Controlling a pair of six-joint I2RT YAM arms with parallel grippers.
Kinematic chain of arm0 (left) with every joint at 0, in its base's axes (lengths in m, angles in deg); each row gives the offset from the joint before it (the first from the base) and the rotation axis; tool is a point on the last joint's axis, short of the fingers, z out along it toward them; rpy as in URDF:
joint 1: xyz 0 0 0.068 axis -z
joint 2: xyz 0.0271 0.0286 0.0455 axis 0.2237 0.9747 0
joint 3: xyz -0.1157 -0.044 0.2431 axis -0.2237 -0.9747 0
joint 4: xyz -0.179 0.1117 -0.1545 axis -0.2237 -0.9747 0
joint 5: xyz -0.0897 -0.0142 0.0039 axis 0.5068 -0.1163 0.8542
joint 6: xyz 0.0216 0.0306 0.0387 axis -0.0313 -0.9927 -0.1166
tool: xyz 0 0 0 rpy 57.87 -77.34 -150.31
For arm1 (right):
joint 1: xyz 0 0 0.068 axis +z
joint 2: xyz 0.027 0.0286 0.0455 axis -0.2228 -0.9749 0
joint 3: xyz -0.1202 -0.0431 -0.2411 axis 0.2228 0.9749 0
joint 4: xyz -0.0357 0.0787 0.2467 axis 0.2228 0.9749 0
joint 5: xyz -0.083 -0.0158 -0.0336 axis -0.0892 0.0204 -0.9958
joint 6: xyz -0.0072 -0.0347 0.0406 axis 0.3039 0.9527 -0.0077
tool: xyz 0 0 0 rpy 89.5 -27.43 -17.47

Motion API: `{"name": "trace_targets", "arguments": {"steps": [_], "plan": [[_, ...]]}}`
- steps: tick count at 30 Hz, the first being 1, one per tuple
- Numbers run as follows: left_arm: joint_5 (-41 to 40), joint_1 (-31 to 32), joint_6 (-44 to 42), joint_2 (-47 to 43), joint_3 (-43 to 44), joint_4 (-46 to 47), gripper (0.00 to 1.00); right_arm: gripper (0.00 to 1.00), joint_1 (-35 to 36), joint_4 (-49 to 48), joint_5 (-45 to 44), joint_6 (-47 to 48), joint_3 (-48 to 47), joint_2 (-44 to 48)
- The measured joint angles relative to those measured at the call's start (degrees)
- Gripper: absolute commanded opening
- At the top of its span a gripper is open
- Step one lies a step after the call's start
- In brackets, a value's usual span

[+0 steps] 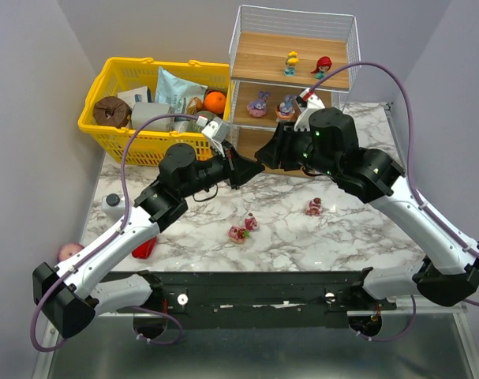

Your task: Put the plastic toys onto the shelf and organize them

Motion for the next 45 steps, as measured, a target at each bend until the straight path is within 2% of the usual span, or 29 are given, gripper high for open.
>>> {"name": "trace_targets", "arguments": {"steps": [2, 6, 12, 14, 20, 23, 29, 32, 36, 38, 39, 40, 41, 42, 44, 45], "plan": [[-1.0, 0.0, 0.9, 0.2, 0.0, 0.0, 0.00, 0.36, 0.0, -0.4, -0.7, -0.3, 0.0, -0.2], [-2.7, 0.0, 2.5, 0.3, 0.3, -0.4, 0.00, 0.55, 0.0, -1.2, -2.0, -0.9, 0.0, -0.6], [-5.8, 0.4, 6.0, 0.7, 1.2, -0.4, 0.00, 0.73, 0.4, -2.8, -3.6, -2.1, 0.0, -0.7], [-6.8, 0.4, 7.1, 0.8, 1.2, -0.3, 0.00, 0.76, 0.5, -3.4, -3.9, -2.2, 0.0, -0.7], [-9.7, 0.4, 10.3, 1.0, 1.3, -0.3, 0.00, 0.77, 0.7, -5.3, -6.3, -1.9, 0.1, -1.2], [-11.1, 0.4, 12.2, 1.0, 1.3, 0.5, 0.00, 0.76, 0.7, -6.9, -7.9, -1.9, 0.4, -1.3], [-14.3, 0.9, 15.1, 0.9, 1.3, 3.1, 0.00, 0.65, 0.7, -11.3, -10.8, -1.4, 0.9, -2.2], [-15.4, 1.4, 16.0, 0.8, 1.3, 3.8, 0.00, 0.55, 0.7, -13.3, -11.8, -0.9, 0.9, -3.2], [-16.7, 1.6, 16.5, 0.8, 1.2, 3.6, 0.00, 0.36, 0.8, -15.2, -12.3, -0.7, 0.8, -4.2], [-17.2, 1.6, 16.7, 0.8, 1.2, 3.5, 0.00, 0.30, 0.8, -15.4, -12.3, -0.7, 0.7, -4.5], [-17.4, 1.6, 16.7, 0.8, 1.2, 3.5, 0.05, 0.27, 0.8, -15.4, -12.3, -0.7, 0.5, -4.6], [-17.4, 1.6, 16.7, 0.8, 1.2, 3.4, 0.15, 0.27, 0.8, -15.2, -12.4, -0.6, 0.3, -4.8], [-17.5, 1.6, 16.6, 0.8, 1.3, 3.4, 0.31, 0.27, 0.8, -15.0, -12.5, -0.5, -0.2, -5.1], [-17.6, 1.6, 16.6, 0.8, 1.4, 3.4, 0.43, 0.27, 0.8, -14.6, -12.6, -0.3, -0.9, -5.6], [-17.7, 1.6, 15.5, 1.0, 2.3, 2.8, 0.72, 0.27, 0.8, -13.8, -13.4, 0.1, -2.6, -6.6], [-17.8, 1.7, 15.0, 1.0, 2.8, 2.5, 0.77, 0.27, 0.8, -13.3, -13.9, 0.5, -4.0, -7.3]]}}
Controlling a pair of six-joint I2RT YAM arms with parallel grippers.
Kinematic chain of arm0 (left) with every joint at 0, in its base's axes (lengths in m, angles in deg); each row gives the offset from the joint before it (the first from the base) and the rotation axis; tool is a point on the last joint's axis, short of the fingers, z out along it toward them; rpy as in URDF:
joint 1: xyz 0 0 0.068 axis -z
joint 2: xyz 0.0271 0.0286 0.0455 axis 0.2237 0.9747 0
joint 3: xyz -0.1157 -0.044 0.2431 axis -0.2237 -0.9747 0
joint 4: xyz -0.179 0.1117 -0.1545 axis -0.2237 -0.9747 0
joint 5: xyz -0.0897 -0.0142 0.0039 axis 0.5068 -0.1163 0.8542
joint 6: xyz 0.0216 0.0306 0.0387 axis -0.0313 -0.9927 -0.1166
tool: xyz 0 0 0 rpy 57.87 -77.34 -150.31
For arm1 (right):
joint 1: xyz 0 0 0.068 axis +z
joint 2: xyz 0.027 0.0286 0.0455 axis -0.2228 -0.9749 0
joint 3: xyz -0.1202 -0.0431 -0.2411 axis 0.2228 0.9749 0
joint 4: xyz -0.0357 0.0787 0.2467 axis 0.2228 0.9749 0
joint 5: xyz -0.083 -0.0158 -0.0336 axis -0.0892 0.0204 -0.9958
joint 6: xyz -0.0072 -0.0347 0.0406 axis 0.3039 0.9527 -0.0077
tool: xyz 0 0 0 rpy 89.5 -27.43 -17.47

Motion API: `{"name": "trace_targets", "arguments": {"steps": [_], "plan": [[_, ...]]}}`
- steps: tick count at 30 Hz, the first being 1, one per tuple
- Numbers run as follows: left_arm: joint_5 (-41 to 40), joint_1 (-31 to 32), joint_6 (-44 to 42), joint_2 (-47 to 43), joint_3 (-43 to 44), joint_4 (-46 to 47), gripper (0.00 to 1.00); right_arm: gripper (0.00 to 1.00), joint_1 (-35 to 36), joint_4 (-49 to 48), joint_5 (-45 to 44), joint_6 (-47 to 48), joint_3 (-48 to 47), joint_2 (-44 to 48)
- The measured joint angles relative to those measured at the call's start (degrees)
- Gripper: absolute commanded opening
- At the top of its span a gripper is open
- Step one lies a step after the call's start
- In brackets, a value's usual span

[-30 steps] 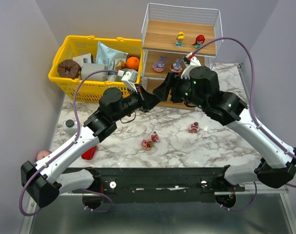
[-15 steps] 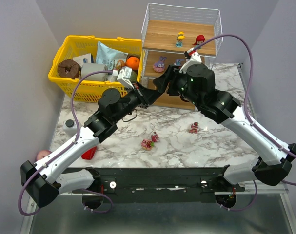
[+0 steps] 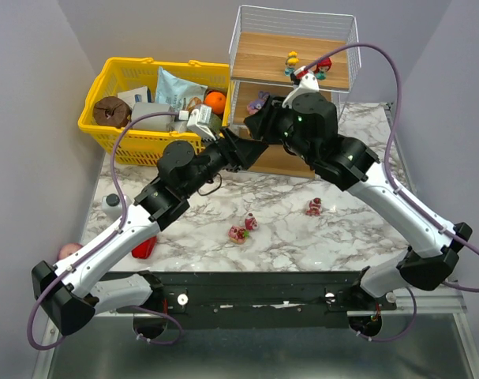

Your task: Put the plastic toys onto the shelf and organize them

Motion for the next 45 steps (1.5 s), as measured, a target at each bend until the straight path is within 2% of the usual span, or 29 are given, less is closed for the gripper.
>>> {"name": "trace_targets", "arguments": {"steps": [2, 5, 11, 18, 27, 45], "plan": [[-0.4, 0.2, -0.6, 0.0, 1.1, -0.7, 0.88, 0.27, 0.0, 1.3, -1.5, 0.9, -3.4, -1.9], [-1.5, 0.2, -1.7, -0.5, 2.4, -2.6, 0.95, 0.27, 0.0, 4.0, -4.1, 3.2, -10.5, -5.6], [-7.1, 0.2, -4.7, -4.0, 2.6, -9.3, 0.98, 0.28, -0.9, 7.2, -8.1, 9.0, -24.6, -12.9], [-14.3, 0.2, -6.7, -5.9, 3.4, -19.9, 0.98, 0.29, -5.4, 8.5, -8.6, 14.8, -35.0, -19.4], [-18.1, -0.2, -7.9, -6.5, 3.4, -26.1, 0.98, 0.31, -8.0, 8.1, -7.0, 20.9, -36.9, -24.0], [-19.1, -1.3, -8.1, -6.8, 3.4, -26.8, 0.98, 0.31, -7.9, 4.6, -7.0, 24.3, -36.9, -26.4]]}}
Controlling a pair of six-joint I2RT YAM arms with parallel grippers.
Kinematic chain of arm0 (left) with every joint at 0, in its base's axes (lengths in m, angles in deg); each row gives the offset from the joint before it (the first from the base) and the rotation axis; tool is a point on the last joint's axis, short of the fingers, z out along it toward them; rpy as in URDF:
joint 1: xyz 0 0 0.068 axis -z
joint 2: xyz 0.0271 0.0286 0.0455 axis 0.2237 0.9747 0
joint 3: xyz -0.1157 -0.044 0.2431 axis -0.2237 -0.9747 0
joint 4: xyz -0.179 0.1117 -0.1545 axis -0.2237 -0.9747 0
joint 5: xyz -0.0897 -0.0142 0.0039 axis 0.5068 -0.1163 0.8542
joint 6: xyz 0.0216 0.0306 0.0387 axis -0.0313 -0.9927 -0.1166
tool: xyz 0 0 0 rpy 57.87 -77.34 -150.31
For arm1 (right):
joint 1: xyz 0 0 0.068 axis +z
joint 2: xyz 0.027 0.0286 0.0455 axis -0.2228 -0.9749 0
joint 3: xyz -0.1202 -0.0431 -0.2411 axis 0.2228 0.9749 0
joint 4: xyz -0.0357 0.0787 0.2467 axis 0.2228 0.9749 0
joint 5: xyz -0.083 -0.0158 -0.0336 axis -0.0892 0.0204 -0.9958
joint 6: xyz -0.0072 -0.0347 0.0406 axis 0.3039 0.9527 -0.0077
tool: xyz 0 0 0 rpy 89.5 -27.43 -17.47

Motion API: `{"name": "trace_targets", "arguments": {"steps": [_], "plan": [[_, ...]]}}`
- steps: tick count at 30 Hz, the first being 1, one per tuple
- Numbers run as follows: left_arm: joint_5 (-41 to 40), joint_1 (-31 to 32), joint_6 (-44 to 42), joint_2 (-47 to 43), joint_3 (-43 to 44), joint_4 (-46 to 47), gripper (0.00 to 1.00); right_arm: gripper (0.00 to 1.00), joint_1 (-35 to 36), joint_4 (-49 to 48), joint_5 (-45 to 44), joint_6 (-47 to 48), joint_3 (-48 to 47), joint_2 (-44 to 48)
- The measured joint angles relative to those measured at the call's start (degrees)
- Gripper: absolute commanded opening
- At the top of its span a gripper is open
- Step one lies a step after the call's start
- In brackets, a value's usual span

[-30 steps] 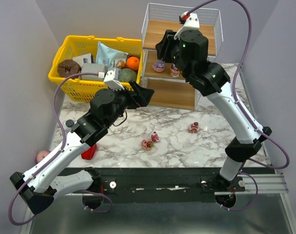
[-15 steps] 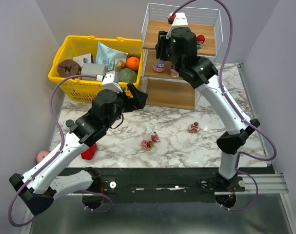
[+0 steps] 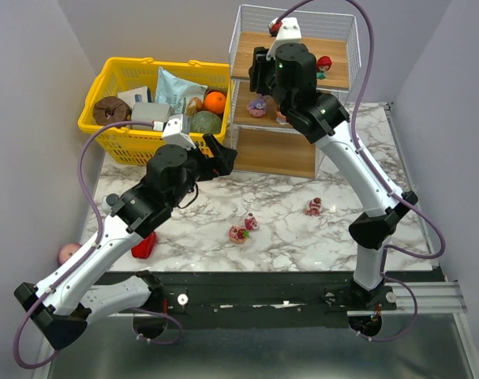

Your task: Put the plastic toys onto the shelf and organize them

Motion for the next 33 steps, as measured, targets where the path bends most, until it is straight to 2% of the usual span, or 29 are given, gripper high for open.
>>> {"name": "trace_targets", "arguments": {"steps": [9, 28, 33], "plan": [[0.0, -0.5, 0.0, -0.3, 0.0, 0.0, 0.98, 0.33, 0.0, -2.6, 0.0, 0.3, 0.4, 0.0], [0.0, -1.3, 0.0, -0.3, -0.1, 0.0, 0.98, 0.49, -0.3, -8.6, -0.7, 1.5, 0.0, -2.9], [0.0, -1.6, 0.0, -0.6, -0.3, 0.0, 0.98, 0.50, -0.4, -9.8, -0.7, 1.5, -0.2, -3.6]]}}
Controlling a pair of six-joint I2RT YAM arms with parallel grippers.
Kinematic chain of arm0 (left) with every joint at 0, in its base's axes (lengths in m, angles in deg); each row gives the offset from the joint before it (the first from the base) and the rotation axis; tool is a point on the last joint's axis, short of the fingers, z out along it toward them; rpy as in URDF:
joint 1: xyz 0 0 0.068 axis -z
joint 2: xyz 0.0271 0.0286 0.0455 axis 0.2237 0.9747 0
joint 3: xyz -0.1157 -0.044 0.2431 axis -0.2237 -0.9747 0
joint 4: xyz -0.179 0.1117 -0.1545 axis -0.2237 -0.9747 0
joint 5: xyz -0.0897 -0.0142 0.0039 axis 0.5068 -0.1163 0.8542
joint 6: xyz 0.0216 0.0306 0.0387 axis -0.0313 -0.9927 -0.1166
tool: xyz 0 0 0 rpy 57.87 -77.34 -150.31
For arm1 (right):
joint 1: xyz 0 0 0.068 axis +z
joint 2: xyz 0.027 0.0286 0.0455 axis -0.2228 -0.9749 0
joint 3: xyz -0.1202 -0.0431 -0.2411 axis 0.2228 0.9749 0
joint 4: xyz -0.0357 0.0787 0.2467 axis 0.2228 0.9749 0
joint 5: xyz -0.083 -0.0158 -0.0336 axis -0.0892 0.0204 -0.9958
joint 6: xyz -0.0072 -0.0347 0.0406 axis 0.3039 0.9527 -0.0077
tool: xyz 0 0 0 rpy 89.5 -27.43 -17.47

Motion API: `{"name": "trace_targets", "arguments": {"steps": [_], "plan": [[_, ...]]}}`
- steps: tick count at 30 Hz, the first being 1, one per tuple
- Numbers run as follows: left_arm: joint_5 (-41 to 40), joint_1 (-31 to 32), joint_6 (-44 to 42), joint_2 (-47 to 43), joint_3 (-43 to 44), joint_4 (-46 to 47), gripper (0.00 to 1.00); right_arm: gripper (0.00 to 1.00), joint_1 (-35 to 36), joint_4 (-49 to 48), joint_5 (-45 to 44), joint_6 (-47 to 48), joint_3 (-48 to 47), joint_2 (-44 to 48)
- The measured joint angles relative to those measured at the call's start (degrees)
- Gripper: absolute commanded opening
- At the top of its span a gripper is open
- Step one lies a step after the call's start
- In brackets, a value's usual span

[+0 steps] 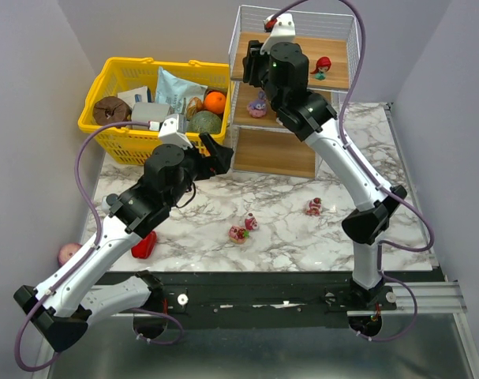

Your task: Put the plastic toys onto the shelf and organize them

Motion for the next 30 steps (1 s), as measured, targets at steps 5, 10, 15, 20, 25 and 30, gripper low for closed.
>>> {"name": "trace_targets", "arguments": {"steps": [5, 10, 15, 20, 25, 30], "plan": [[0.0, -0.3, 0.0, 0.0, -0.2, 0.0, 0.98, 0.52, -0.2, -1.6, 0.0, 0.0, -0.6, -1.2], [0.0, -0.6, 0.0, -0.3, -0.4, 0.0, 0.98, 0.54, -0.5, -3.1, 0.0, 0.5, -0.7, -2.1], [0.0, -0.9, 0.0, -0.7, -0.5, -0.2, 0.98, 0.55, -0.5, -4.0, -0.9, 1.8, -0.7, -3.3], [0.0, -1.3, 0.0, -0.9, -0.9, -0.2, 0.98, 0.56, -0.5, -4.7, -1.4, 3.1, -0.7, -4.4], [0.0, -1.6, 0.0, -0.9, -1.1, -0.3, 0.98, 0.63, -0.5, -5.0, -1.5, 3.9, -0.7, -4.5], [0.0, -1.9, 0.0, -0.9, -1.1, -0.3, 0.98, 0.72, -0.5, -5.1, -1.4, 4.1, -0.7, -4.5]]}}
